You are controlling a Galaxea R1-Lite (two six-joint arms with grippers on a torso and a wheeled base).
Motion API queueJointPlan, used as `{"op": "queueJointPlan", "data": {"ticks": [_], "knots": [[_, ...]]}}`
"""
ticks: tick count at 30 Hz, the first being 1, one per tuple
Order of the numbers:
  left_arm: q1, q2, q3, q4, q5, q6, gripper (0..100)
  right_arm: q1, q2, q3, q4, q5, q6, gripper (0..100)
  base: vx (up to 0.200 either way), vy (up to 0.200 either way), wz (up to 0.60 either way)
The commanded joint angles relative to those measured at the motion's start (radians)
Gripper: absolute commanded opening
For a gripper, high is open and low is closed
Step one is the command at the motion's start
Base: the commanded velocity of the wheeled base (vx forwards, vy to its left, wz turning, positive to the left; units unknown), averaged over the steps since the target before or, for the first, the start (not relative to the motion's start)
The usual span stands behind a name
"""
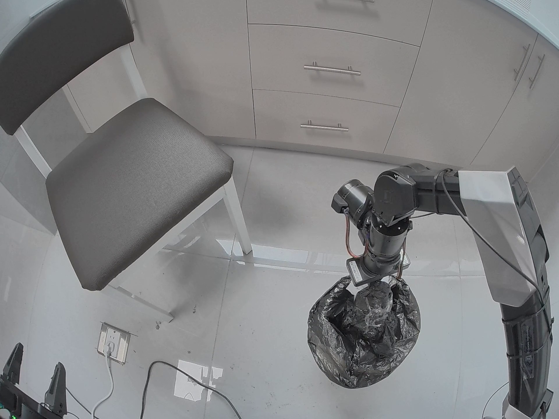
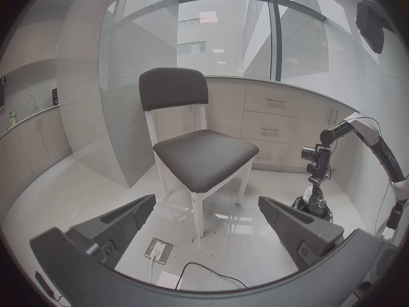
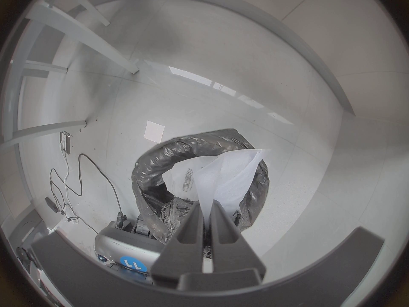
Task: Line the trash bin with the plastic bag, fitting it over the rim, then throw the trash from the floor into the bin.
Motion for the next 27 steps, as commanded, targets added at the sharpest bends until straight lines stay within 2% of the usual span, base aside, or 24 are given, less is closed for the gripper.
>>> {"op": "queueJointPlan", "data": {"ticks": [1, 12, 13, 27], "knots": [[0.0, -0.013, 0.017, 0.0, 0.0, -0.001, 100, 0.023, 0.017, 0.0, -0.023, -0.016, -0.003, 0, 0.0, 0.0, 0.0], [0.0, -0.015, 0.017, 0.0, -0.002, 0.012, 100, 0.03, 0.061, 0.0, -0.03, -0.038, -0.014, 0, 0.0, 0.0, 0.0], [0.0, -0.015, 0.017, 0.0, -0.002, 0.012, 100, 0.03, 0.061, 0.0, -0.03, -0.038, -0.014, 100, 0.0, 0.0, 0.0], [0.0, -0.013, 0.017, 0.0, -0.003, 0.01, 100, 0.03, 0.091, 0.0, -0.034, -0.039, -0.023, 100, 0.0, 0.0, 0.0]]}}
